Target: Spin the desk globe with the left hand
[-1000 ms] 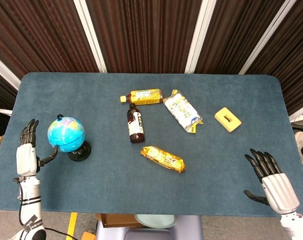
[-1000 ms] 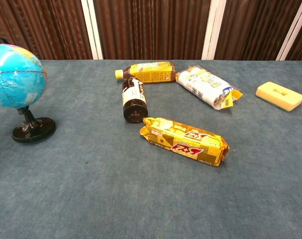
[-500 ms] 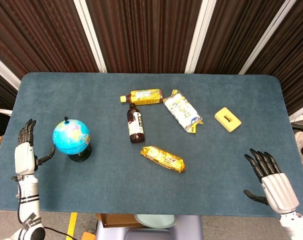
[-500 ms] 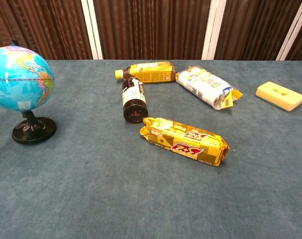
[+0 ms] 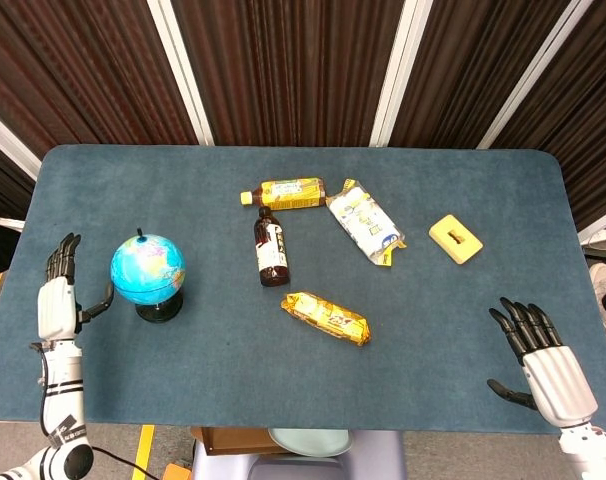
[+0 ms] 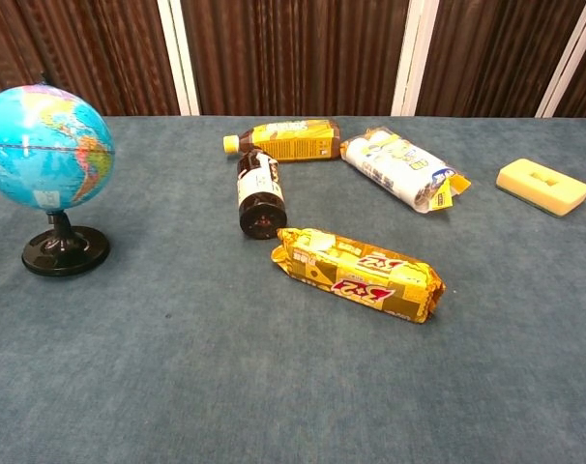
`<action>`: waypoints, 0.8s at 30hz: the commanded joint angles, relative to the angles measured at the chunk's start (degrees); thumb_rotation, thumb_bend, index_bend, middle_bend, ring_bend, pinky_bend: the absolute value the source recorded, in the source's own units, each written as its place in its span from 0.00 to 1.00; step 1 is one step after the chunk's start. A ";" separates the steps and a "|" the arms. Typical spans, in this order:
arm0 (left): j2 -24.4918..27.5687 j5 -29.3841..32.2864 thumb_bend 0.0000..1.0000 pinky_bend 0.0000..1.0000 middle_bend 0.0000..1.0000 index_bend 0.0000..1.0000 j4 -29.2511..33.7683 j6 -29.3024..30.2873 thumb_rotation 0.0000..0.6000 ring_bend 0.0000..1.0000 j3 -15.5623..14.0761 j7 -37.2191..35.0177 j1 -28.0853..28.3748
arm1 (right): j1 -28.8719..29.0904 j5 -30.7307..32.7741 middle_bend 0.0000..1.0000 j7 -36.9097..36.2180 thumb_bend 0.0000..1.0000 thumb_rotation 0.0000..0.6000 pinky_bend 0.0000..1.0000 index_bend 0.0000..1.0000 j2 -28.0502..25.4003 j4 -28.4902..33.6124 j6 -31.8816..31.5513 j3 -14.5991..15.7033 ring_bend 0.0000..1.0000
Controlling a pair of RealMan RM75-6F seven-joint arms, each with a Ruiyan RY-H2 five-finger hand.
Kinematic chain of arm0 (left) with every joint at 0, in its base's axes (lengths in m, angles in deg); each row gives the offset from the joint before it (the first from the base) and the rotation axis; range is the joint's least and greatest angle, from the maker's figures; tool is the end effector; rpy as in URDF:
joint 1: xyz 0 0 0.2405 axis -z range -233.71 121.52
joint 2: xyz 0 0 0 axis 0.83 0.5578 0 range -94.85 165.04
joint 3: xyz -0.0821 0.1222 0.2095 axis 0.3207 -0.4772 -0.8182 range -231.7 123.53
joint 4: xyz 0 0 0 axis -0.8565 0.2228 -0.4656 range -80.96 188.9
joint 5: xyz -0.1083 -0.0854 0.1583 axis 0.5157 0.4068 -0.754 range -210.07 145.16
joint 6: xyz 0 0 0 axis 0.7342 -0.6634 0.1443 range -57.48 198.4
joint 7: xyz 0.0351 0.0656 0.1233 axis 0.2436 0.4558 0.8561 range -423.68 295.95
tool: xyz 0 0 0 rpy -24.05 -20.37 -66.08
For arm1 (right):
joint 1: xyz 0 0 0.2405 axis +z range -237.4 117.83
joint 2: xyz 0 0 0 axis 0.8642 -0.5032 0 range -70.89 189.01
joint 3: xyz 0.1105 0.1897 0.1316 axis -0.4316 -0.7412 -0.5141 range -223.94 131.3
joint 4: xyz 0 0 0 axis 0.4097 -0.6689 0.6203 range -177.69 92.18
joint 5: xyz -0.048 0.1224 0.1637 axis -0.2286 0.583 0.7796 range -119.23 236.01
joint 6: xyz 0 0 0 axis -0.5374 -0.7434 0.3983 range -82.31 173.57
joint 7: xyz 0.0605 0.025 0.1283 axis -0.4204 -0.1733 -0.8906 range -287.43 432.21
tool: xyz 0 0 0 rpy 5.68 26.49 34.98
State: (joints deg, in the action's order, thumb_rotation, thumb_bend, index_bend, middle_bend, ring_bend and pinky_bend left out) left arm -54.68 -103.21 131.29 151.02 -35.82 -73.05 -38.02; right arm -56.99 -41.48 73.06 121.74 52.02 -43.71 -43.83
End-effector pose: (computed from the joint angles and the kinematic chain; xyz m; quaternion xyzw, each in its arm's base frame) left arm -0.2755 0.2956 0.0773 -0.4187 -0.4692 -0.5519 0.5477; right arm -0.2817 -0.1466 0.1477 0.6566 -0.3552 0.4186 0.5173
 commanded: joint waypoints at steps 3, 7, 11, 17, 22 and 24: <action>-0.18 0.83 0.32 0.00 0.00 0.00 -0.98 -0.48 1.00 0.00 0.30 -0.23 0.11 | 0.04 0.12 0.00 0.14 0.07 1.00 0.00 0.00 0.08 -0.02 0.14 -0.04 0.00; -0.08 1.62 0.32 0.00 0.00 0.00 -1.64 -0.79 1.00 0.00 0.55 -0.73 -0.10 | 0.11 0.15 0.00 0.29 0.07 1.00 0.00 0.00 0.17 -0.06 0.42 0.03 0.00; 0.18 2.12 0.32 0.00 0.00 0.00 -2.22 -1.17 1.00 0.00 0.73 -1.43 -0.25 | 0.09 0.11 0.00 0.46 0.07 1.00 0.00 0.00 0.23 -0.02 0.41 0.06 0.00; 0.48 2.20 0.33 0.00 0.00 0.00 -3.07 -0.66 1.00 0.00 0.79 -1.52 -0.61 | 0.04 0.03 0.00 0.57 0.07 1.00 0.00 0.00 0.26 0.04 0.36 0.12 0.00; -0.20 1.34 0.33 0.00 0.00 0.00 -8.77 2.80 1.00 0.00 -0.06 2.89 -1.50 | 0.02 0.11 0.00 0.53 0.07 1.00 0.00 0.00 0.12 0.07 0.30 0.07 0.00; 0.25 1.12 0.33 0.00 0.00 0.00 -9.51 3.59 1.00 0.00 -0.33 2.31 -2.33 | 0.01 0.06 0.00 0.52 0.07 1.00 0.00 0.00 0.10 0.09 0.24 0.08 0.00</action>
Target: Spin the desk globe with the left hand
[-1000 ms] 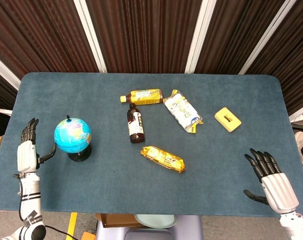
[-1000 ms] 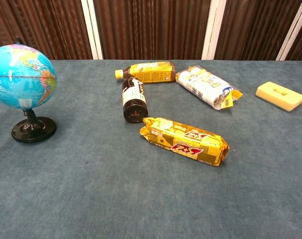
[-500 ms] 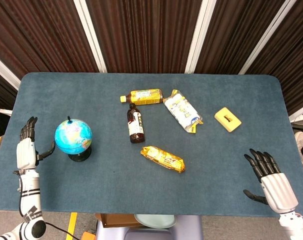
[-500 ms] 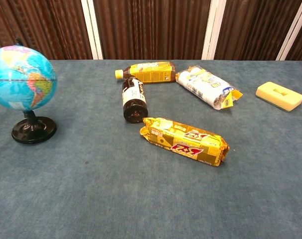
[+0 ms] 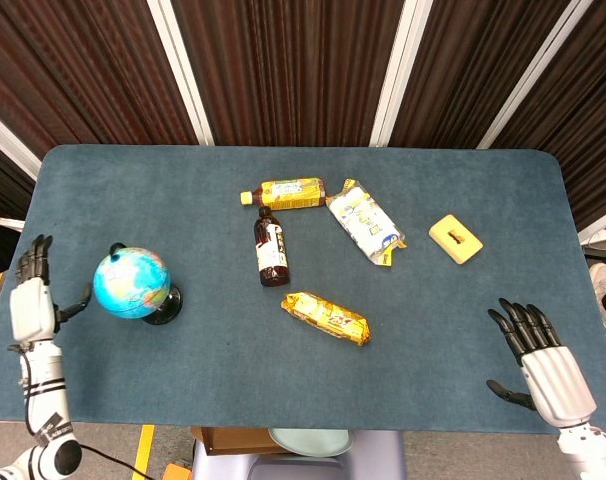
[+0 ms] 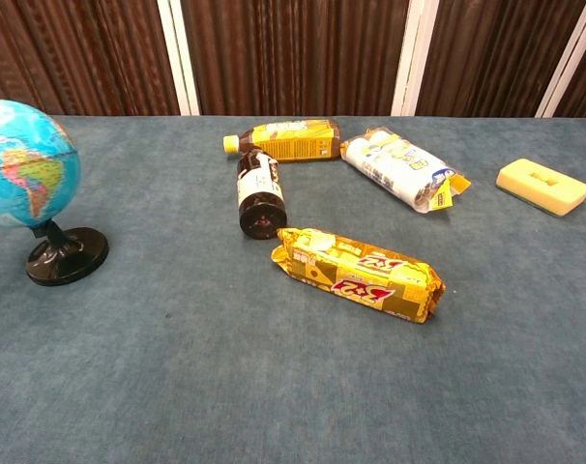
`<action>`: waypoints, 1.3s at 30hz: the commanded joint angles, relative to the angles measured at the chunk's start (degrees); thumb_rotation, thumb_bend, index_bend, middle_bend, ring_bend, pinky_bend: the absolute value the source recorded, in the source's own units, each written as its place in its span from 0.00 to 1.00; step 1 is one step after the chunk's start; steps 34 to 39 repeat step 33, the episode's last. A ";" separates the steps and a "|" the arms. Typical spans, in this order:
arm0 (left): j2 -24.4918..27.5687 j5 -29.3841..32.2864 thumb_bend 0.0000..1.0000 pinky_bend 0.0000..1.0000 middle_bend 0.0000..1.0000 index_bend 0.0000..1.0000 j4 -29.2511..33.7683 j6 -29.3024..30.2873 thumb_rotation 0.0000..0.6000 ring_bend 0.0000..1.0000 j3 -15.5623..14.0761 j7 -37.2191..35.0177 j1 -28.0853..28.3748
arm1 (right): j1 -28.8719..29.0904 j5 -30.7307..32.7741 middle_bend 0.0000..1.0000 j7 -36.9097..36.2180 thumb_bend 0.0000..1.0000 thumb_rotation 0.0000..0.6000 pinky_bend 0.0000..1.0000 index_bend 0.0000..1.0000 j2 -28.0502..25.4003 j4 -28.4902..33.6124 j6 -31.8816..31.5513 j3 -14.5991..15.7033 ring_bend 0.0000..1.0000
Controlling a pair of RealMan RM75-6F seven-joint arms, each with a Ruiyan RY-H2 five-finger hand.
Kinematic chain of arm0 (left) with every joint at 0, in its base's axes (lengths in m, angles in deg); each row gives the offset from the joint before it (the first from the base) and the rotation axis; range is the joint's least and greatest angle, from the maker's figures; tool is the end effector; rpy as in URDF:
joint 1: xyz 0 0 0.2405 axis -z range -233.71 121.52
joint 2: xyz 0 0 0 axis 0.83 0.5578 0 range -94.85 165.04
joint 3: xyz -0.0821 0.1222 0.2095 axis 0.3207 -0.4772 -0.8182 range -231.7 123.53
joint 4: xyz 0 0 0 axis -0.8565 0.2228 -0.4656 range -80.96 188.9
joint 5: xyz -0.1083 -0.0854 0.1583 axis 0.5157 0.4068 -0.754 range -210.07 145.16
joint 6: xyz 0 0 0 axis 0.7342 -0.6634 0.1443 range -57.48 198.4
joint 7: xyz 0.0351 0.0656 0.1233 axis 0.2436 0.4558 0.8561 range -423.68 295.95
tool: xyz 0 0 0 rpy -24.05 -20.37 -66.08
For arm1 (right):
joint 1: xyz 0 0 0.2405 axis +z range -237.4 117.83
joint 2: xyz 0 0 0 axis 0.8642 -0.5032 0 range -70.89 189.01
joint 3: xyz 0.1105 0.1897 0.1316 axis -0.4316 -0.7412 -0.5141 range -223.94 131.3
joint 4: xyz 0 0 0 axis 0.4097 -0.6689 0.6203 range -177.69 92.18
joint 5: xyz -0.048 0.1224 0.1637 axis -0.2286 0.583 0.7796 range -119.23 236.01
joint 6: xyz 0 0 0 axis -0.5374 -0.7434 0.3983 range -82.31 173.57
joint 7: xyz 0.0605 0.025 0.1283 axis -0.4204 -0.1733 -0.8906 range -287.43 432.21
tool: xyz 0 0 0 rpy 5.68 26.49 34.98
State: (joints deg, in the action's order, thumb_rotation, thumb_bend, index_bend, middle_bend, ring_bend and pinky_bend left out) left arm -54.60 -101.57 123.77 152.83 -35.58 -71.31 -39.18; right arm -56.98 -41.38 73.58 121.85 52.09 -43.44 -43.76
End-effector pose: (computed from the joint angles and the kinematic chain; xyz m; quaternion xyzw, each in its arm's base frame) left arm -0.3120 0.2926 0.0976 -0.4139 -0.4266 -0.5131 0.6193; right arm -0.2818 -0.1464 0.1464 0.6583 -0.3550 0.4151 0.5180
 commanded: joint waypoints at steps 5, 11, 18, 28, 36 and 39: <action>4.77 -4.51 0.34 0.00 0.00 0.00 2.36 5.71 1.00 0.00 -3.07 -3.22 -4.95 | -0.05 -0.01 0.00 0.20 0.07 1.00 0.00 0.00 0.02 0.02 -0.08 -0.02 0.00; 16.50 -18.12 0.34 0.00 0.00 0.00 19.62 8.77 1.00 0.00 -14.11 -9.47 -10.71 | 0.00 -0.11 0.00 0.79 0.07 1.00 0.00 0.00 0.30 0.14 0.21 0.08 0.00; 19.41 -29.88 0.35 0.00 0.00 0.00 20.99 11.80 1.00 0.00 -21.52 -1.07 -13.22 | 0.04 -0.09 0.00 1.22 0.07 1.00 0.00 0.00 0.27 0.44 0.90 0.46 0.00; 21.98 -27.01 0.36 0.00 0.00 0.00 22.55 5.33 1.00 0.00 -22.30 3.01 -11.87 | 0.04 0.39 0.00 1.48 0.07 1.00 0.00 0.00 0.02 0.68 1.28 0.46 0.00; 21.91 -26.02 0.36 0.00 0.00 0.00 22.04 5.08 1.00 0.00 -21.62 4.09 -11.81 | 0.25 0.69 0.00 1.73 0.07 1.00 0.00 0.00 0.19 0.63 1.77 0.34 0.00; 21.91 -26.02 0.36 0.00 0.00 0.00 22.04 5.08 1.00 0.00 -21.62 4.09 -11.81 | 0.25 0.69 0.00 1.73 0.07 1.00 0.00 0.00 0.19 0.63 1.77 0.34 0.00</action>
